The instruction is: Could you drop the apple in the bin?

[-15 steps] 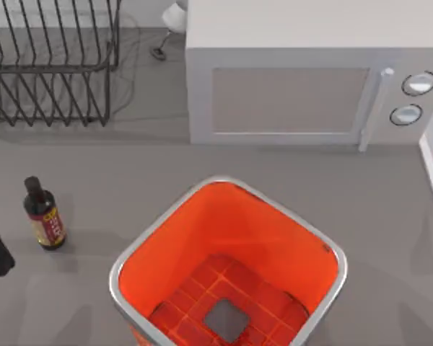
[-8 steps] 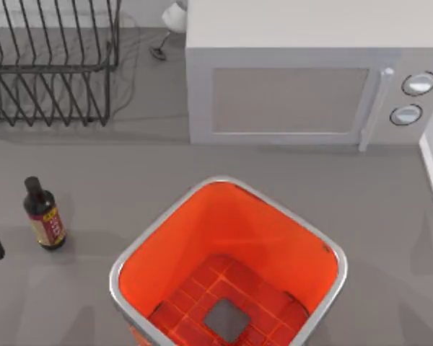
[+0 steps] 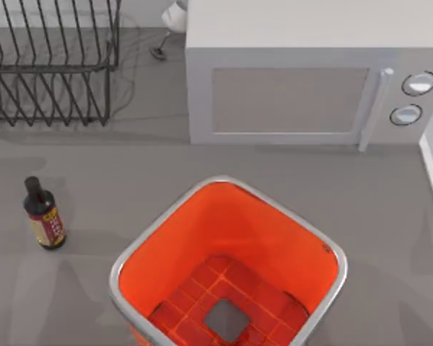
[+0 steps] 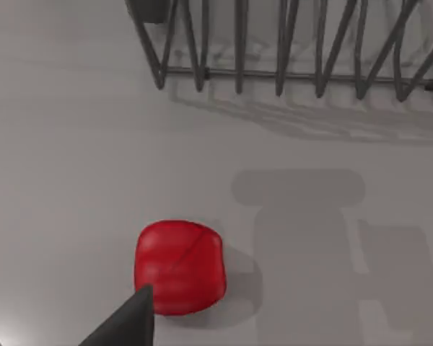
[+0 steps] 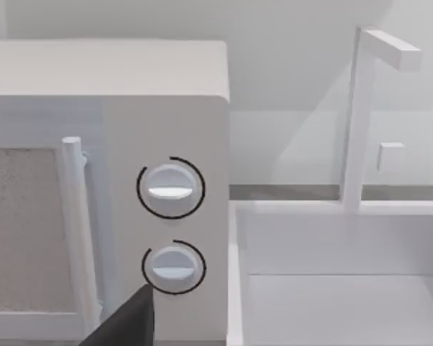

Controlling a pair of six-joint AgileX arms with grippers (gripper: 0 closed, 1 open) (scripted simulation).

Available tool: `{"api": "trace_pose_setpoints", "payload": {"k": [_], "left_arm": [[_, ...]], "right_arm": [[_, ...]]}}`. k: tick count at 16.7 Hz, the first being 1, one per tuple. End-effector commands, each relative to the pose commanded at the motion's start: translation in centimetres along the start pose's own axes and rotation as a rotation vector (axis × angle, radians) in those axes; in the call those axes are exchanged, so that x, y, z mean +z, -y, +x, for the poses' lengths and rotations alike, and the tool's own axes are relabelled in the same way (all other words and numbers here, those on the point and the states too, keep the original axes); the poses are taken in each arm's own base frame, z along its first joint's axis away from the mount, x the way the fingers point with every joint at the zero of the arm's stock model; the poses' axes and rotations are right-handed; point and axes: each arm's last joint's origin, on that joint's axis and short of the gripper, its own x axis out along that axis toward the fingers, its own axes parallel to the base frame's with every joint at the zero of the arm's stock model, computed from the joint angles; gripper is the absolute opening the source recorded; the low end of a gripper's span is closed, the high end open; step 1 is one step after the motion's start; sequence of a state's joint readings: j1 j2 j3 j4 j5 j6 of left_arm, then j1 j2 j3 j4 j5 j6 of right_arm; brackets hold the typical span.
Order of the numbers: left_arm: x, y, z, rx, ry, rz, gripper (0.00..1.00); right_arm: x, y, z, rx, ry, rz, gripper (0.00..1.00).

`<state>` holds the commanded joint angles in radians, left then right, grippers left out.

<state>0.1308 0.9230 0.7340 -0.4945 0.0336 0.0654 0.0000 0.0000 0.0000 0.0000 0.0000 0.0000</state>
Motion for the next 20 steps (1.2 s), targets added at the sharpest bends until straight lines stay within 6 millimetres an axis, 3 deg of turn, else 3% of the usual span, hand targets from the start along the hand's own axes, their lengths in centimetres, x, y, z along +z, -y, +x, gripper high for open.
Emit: {"api": "trace_pose_setpoints", "payload": {"k": [3, 5, 8, 10, 13, 20], "left_arm": [[3.5, -1.6, 5.5, 0.006, -0.278, -0.022, 1.00], [4.7, -2.9, 9.5, 0.005, -0.438, -0.040, 1.00], [4.9, -4.6, 14.4, -0.001, -0.632, -0.066, 1.00], [4.6, -5.5, 16.7, -0.007, -0.728, -0.078, 1.00], [4.2, -6.2, 18.4, -0.013, -0.803, -0.088, 1.00], [3.8, -6.1, 19.0, -0.014, -0.813, -0.088, 1.00]], "right_arm": [[0.0, 0.0, 0.0, 0.000, 0.000, 0.000, 1.00], [0.0, 0.0, 0.0, 0.000, 0.000, 0.000, 1.00], [0.0, 0.0, 0.0, 0.000, 0.000, 0.000, 1.00], [0.0, 0.0, 0.0, 0.000, 0.000, 0.000, 1.00], [0.0, 0.0, 0.0, 0.000, 0.000, 0.000, 1.00], [0.0, 0.0, 0.0, 0.000, 0.000, 0.000, 1.00]]}}
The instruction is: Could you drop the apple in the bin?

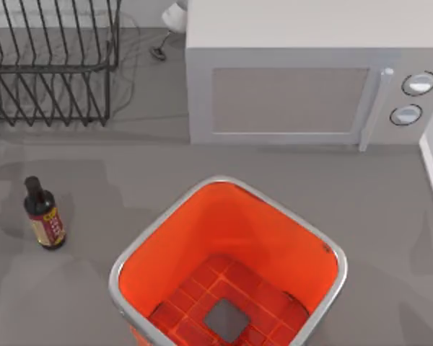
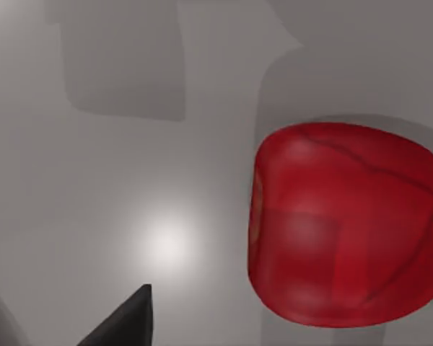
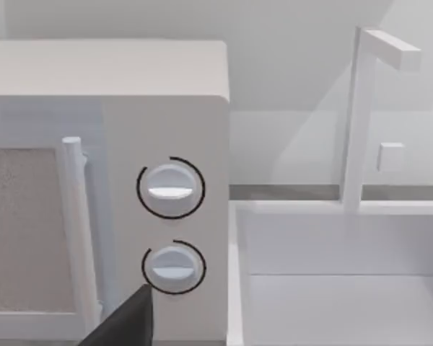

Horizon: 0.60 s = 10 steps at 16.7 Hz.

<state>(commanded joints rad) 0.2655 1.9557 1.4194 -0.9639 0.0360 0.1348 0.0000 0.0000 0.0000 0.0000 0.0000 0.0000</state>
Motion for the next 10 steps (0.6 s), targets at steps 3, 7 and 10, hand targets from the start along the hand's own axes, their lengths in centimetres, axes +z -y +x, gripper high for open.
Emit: {"api": "trace_pose_setpoints", "payload": {"k": [3, 7, 10], "left_arm": [[0.2, -0.1, 2.7, 0.001, 0.005, -0.001, 1.00], [0.1, -0.1, 6.2, 0.001, 0.004, -0.001, 1.00], [0.0, -0.1, 6.4, 0.000, 0.003, -0.001, 1.00]], "right_arm": [[0.0, 0.0, 0.0, 0.000, 0.000, 0.000, 1.00], [0.0, 0.0, 0.0, 0.000, 0.000, 0.000, 1.00], [0.0, 0.0, 0.0, 0.000, 0.000, 0.000, 1.00]]}}
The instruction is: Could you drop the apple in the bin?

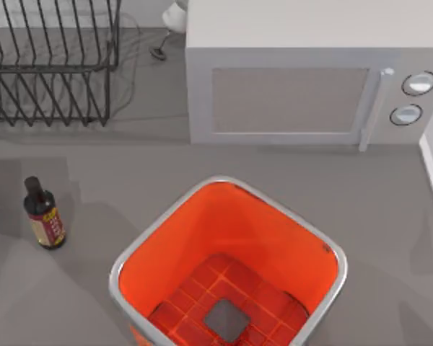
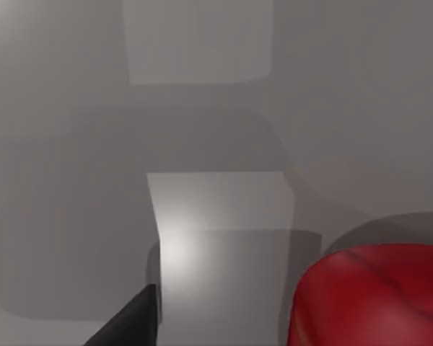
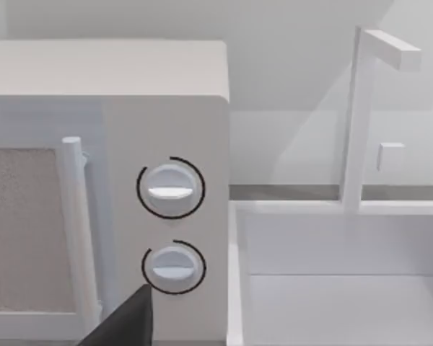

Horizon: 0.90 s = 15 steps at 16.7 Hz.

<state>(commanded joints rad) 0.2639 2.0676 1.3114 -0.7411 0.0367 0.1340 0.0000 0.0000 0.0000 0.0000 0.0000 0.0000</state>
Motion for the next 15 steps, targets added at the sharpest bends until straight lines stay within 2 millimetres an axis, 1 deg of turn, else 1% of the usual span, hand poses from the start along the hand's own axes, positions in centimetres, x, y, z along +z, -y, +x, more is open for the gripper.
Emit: {"api": "trace_pose_setpoints", "payload": {"k": [1, 14, 15], "left_arm": [[0.00, 0.00, 0.00, 0.000, 0.000, 0.000, 1.00], [0.00, 0.00, 0.00, 0.000, 0.000, 0.000, 0.02], [0.00, 0.00, 0.00, 0.000, 0.000, 0.000, 0.00]], "right_arm": [[0.00, 0.00, 0.00, 0.000, 0.000, 0.000, 1.00], [0.00, 0.00, 0.00, 0.000, 0.000, 0.000, 1.00], [0.00, 0.00, 0.00, 0.000, 0.000, 0.000, 1.00]]}}
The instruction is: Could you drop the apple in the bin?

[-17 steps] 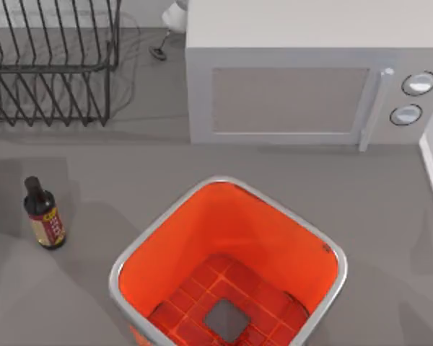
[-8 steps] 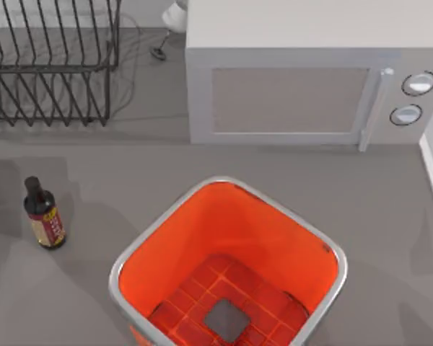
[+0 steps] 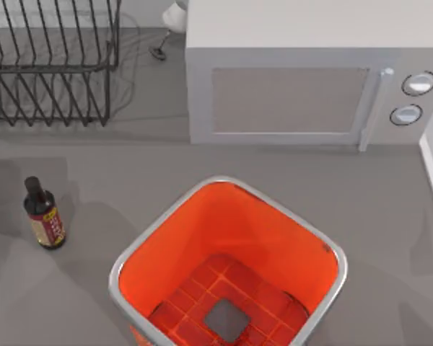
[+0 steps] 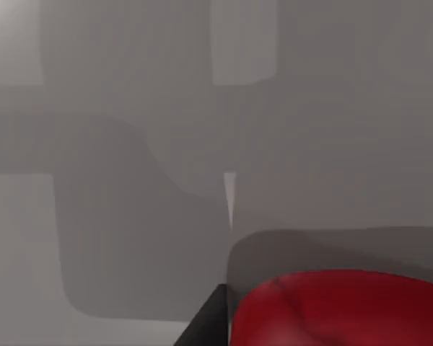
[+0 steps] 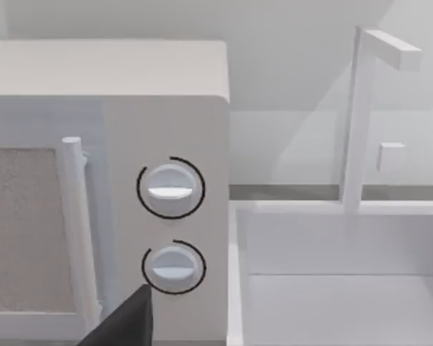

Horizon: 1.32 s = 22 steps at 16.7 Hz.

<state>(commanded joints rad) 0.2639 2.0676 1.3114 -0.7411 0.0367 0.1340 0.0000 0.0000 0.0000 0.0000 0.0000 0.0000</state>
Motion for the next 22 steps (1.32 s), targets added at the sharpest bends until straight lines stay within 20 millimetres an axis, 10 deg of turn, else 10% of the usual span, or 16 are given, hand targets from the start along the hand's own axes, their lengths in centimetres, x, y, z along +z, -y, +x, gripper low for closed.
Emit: {"api": "trace_pose_setpoints", "payload": {"k": [11, 22], "left_arm": [[0.6, -0.2, -1.6, 0.017, 0.017, 0.005, 0.00], [1.3, 0.2, -15.3, 0.016, 0.009, 0.006, 0.00]], "right_arm": [[0.0, 0.0, 0.0, 0.000, 0.000, 0.000, 1.00], [0.0, 0.0, 0.0, 0.000, 0.000, 0.000, 1.00]]}}
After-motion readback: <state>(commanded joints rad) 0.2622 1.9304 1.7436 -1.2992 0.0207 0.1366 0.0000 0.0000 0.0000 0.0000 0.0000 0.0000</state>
